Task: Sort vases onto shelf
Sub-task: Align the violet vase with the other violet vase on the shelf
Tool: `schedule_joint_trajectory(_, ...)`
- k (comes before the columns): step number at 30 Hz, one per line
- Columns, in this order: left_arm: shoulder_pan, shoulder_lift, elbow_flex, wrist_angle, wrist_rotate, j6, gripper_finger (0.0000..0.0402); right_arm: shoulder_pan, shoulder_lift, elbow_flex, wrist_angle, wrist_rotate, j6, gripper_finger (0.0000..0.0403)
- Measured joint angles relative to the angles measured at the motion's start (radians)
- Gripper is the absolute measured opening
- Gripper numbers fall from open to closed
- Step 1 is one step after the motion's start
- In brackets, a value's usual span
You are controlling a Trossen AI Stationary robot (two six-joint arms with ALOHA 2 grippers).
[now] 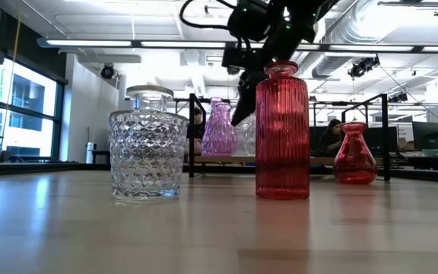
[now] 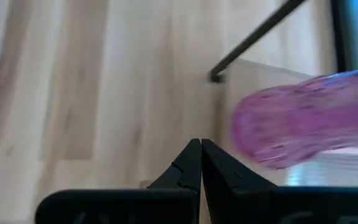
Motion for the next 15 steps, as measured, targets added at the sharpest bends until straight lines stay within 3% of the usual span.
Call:
schedule_joint_trajectory(7, -0.008, -0.142, 0.0, -0.069, -0.025, -0.092, 0.0035, -0.062, 0.0, 0.03, -0.018, -0.013, -0.021, 0.0)
schedule_joint_trajectory(15, -0.045, -0.207, -0.001, -0.115, -0.031, -0.106, 0.0035, -0.097, 0.0, 0.03, -0.073, -0.033, -0.028, 0.0)
